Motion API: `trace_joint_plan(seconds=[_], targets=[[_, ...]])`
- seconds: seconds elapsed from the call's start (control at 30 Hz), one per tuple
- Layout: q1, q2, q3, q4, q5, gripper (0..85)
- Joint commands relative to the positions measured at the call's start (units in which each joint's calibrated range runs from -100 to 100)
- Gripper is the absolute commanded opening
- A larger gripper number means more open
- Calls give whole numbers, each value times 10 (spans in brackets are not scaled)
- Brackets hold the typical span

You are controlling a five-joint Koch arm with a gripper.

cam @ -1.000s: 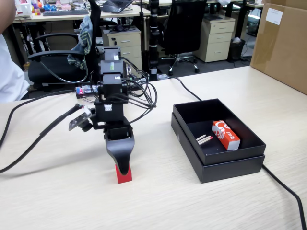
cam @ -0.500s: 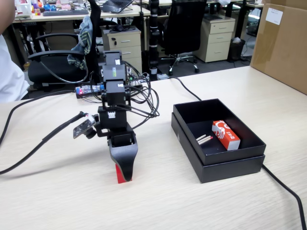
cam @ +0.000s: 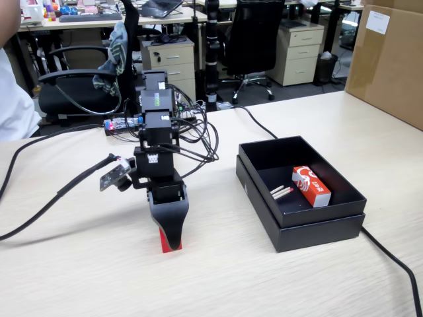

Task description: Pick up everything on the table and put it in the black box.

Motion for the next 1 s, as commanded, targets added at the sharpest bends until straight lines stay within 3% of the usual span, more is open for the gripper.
trace_joint_plan(seconds=[0.0,0.1,0.2,0.3,0.4,0.7,0.97], targets=[[0,-7,26,2,-1,380],[0,-8,25,2,0,291],[0,-9,22,1,0,257],[0,-15,27,1,1,104],[0,-17,27,1,2,9],[-4,-110,-15,-2,6,9],[-5,-332,-106,-2,22,9]])
